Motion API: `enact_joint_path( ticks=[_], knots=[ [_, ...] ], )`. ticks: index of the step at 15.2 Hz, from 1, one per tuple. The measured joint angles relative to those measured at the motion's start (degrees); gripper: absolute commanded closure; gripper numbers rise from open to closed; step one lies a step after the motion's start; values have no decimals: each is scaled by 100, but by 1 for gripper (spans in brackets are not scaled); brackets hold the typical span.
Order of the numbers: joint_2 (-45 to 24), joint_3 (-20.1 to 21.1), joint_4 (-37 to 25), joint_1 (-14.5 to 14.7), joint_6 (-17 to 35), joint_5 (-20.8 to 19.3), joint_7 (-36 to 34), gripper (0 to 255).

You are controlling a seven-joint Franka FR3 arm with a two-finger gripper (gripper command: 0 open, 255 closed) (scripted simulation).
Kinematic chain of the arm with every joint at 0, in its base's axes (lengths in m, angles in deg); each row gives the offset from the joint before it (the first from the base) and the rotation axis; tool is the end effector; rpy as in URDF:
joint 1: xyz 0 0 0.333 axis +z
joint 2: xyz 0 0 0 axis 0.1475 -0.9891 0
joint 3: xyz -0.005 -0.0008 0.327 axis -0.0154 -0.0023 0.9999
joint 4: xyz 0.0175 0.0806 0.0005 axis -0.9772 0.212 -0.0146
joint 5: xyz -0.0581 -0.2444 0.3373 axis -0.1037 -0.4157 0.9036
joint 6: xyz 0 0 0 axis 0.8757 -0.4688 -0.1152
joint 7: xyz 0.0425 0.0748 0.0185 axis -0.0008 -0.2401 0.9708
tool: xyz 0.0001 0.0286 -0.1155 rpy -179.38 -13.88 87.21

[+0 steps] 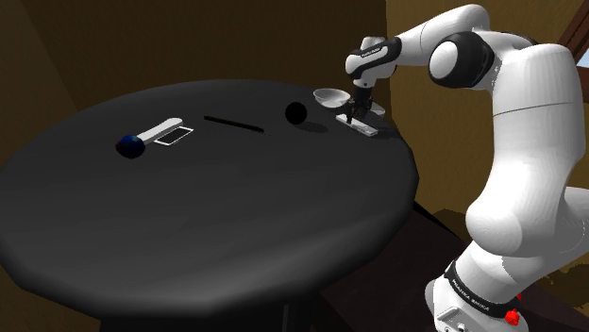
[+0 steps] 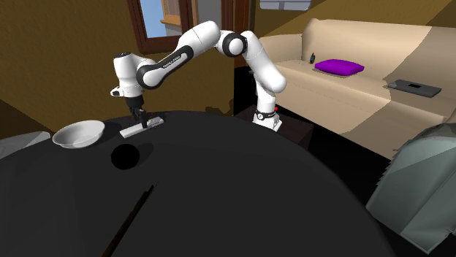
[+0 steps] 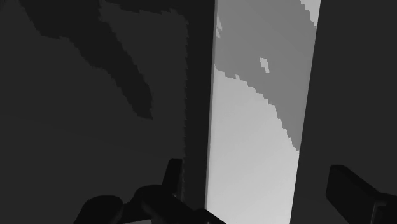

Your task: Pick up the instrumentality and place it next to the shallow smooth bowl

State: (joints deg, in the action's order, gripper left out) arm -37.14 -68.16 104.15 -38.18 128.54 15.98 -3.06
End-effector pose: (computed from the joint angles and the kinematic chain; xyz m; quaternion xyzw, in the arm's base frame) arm 0.6632 -0.3666 0.3283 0.9990 -0.0438 0.0041 0.0093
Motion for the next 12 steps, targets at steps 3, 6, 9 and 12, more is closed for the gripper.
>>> enact_joint_path(
  ticks=[3, 6, 9, 12],
  knots=[
    [73, 2, -117, 2, -186, 3, 1, 0],
    [187, 4, -349, 2, -530, 7, 9, 0],
    [215, 5, -379, 6, -591, 7, 5, 0],
    [218, 5, -382, 6, -599, 7, 5, 0]
  ],
)
